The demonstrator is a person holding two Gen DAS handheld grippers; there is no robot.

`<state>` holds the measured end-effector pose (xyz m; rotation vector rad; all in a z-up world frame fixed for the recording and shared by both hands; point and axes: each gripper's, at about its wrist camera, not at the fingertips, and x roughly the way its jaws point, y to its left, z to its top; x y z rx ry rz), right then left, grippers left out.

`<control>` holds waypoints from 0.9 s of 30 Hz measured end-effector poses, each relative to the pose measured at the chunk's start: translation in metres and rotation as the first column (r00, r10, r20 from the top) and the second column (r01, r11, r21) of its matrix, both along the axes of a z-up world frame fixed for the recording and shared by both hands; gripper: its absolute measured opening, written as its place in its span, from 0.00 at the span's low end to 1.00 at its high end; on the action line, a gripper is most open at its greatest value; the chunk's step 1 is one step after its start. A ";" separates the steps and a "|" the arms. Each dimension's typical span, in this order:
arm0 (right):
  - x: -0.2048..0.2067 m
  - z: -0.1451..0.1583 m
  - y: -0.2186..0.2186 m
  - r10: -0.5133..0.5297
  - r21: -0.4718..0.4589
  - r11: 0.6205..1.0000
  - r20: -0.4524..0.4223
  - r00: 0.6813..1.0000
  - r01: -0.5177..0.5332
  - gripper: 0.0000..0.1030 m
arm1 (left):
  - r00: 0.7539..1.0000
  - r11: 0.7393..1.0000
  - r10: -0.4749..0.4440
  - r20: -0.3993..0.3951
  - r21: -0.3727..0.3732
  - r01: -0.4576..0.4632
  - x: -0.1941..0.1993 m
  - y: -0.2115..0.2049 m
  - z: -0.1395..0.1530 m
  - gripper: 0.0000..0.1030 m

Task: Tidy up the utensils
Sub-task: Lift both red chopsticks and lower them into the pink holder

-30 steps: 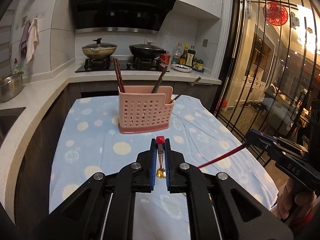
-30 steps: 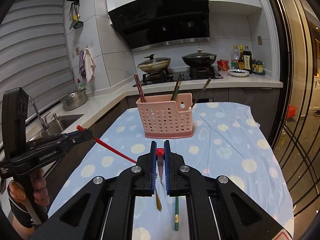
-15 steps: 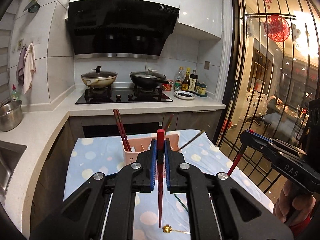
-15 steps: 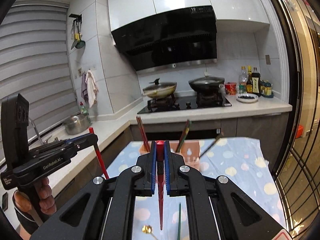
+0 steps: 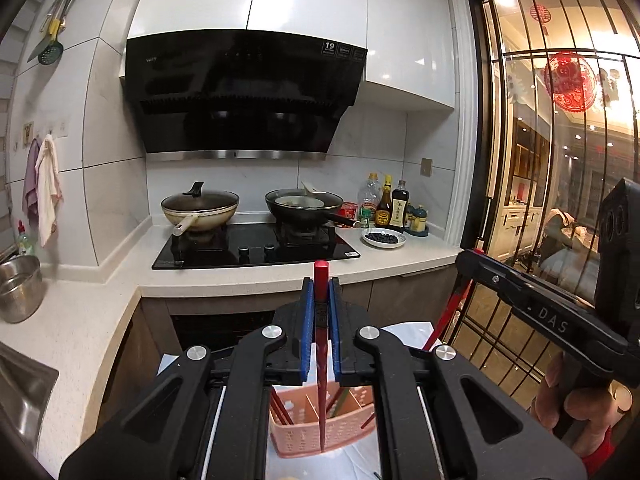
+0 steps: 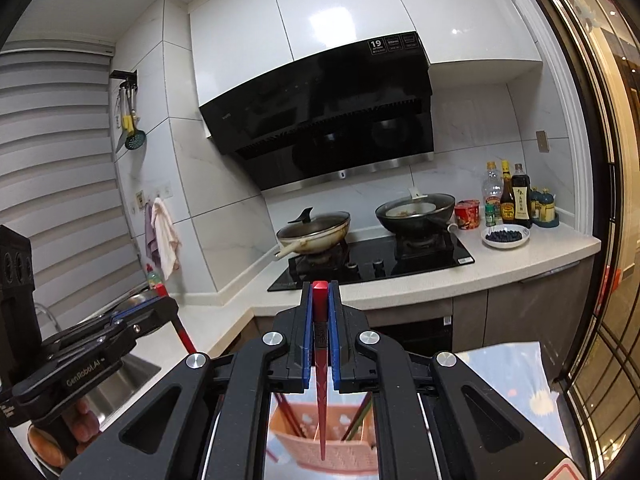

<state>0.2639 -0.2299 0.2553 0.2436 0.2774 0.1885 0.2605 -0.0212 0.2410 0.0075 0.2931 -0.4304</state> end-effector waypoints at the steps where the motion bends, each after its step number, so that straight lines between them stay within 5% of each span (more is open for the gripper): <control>1: 0.008 0.001 0.002 -0.003 -0.002 1.000 0.001 1.000 0.003 0.06 | 1.000 1.000 0.005 -0.002 0.005 -0.005 0.007 -0.001 0.000 0.07; 12: 0.065 -0.031 0.017 -0.001 -0.022 1.000 -0.070 0.998 0.000 0.06 | 0.999 1.000 0.012 -0.034 0.007 -0.011 0.048 -0.004 -0.013 0.07; 27: 0.085 -0.083 0.025 -0.010 -0.044 0.999 -0.174 0.985 0.003 0.11 | 0.994 0.999 0.035 -0.100 0.019 -0.033 0.060 0.001 -0.041 0.08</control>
